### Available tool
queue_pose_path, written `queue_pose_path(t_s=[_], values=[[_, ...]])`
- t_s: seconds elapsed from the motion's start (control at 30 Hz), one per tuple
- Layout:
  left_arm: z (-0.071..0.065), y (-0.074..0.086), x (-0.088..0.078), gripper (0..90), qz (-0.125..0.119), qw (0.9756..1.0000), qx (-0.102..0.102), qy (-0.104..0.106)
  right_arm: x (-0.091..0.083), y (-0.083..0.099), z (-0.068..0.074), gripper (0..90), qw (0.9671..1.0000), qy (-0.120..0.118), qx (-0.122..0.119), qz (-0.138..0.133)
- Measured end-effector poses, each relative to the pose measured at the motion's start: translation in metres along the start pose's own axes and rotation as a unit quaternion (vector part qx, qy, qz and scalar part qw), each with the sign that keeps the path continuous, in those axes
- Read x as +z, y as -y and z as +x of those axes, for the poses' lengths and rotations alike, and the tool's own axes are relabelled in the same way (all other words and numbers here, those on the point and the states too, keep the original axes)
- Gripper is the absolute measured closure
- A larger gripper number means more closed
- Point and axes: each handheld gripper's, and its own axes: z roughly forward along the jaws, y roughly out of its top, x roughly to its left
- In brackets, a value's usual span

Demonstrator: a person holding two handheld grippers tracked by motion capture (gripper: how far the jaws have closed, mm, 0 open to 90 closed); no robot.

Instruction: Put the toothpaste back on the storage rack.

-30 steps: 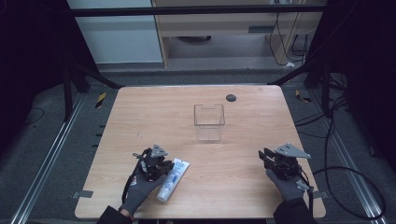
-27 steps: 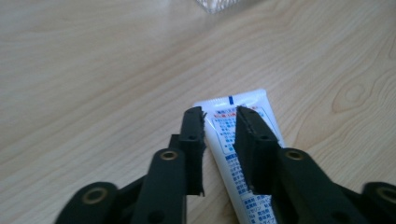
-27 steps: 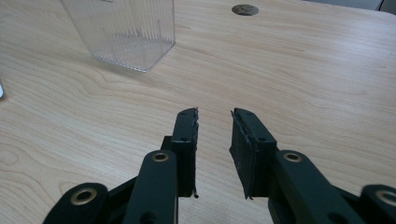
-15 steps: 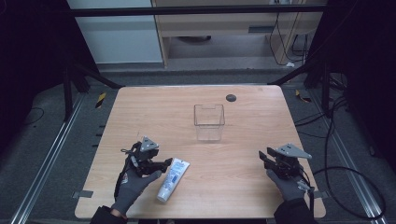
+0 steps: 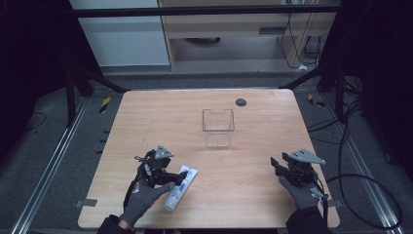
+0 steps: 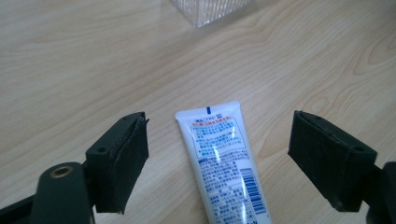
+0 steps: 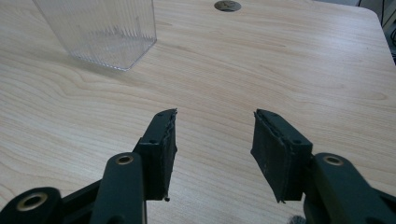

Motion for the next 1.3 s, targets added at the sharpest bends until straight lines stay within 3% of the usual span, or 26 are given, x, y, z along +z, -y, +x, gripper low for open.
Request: queue_pose_path(t_s=[0.17,0.37,0.57,1.3], values=[[-0.003,0.002,0.012,18.9,0.030,0.9995,-0.004,0.008,0.001,0.000,0.000,48.1,1.0000,0.003,-0.002,0.003],[-0.003,0.003,0.021,18.4,0.049,0.9987,-0.015,0.000,0.001,0.000,0.001,48.0,1.0000,0.005,-0.004,0.006],[-0.003,0.003,0.032,19.7,0.080,0.9965,-0.020,0.005,0.003,0.001,0.001,48.0,0.9999,0.003,-0.006,0.011],[-0.006,0.007,0.052,27.9,0.121,0.9924,-0.021,0.009,0.006,0.001,0.003,48.1,0.9997,-0.003,-0.012,0.019]])
